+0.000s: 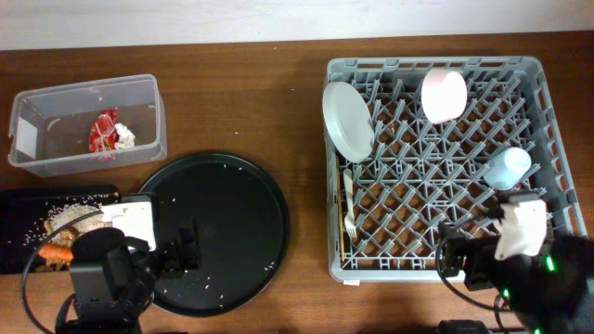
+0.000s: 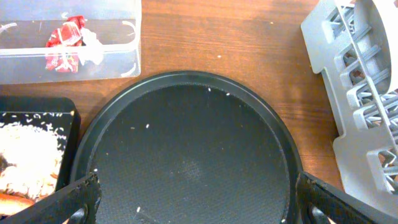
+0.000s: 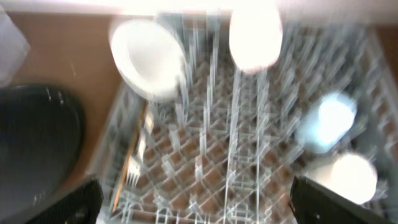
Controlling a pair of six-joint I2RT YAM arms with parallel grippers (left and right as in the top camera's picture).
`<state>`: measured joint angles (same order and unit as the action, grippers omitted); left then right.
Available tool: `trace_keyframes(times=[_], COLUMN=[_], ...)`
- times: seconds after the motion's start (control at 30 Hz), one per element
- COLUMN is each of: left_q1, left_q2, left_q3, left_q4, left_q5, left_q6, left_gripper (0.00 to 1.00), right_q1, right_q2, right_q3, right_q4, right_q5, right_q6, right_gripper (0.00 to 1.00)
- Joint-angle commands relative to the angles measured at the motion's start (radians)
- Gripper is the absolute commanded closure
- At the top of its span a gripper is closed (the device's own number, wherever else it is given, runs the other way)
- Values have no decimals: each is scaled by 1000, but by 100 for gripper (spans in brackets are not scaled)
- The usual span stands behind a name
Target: Sort waste into correct bins and load items into the dishwasher rack
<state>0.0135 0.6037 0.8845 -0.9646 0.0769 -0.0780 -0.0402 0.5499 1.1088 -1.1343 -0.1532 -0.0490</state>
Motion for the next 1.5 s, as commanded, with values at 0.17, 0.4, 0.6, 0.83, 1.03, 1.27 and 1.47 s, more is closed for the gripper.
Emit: trace_keyframes(times=[0.17, 0.4, 0.6, 0.83, 1.03, 1.27, 1.47], left_q1=[2, 2, 2, 2, 2, 2, 2], left_q2=[-3, -3, -3, -3, -3, -3, -19], left_q3=[-10, -10, -10, -10, -10, -10, -13], left_q4=[2, 2, 2, 2, 2, 2, -1], left_q5=[13, 13, 13, 13, 13, 13, 13], left_q6=[16, 16, 16, 16, 16, 16, 16], left_gripper=[1, 1, 1, 1, 1, 1, 1], right_q1=[8, 58, 62, 62, 61, 61, 61], right_q2=[-442, -547, -547, -547, -547, -547, -547], right_q3=[-600, -925, -1030, -1072, -1072, -1072, -1072], right_q4=[602, 1046, 988, 989, 989, 989, 989], right_q5=[-74, 41, 142, 129, 129, 128, 129], right_q6=[-2, 4, 1, 23, 23, 23, 23], right_gripper=[1, 1, 1, 1, 1, 1, 1])
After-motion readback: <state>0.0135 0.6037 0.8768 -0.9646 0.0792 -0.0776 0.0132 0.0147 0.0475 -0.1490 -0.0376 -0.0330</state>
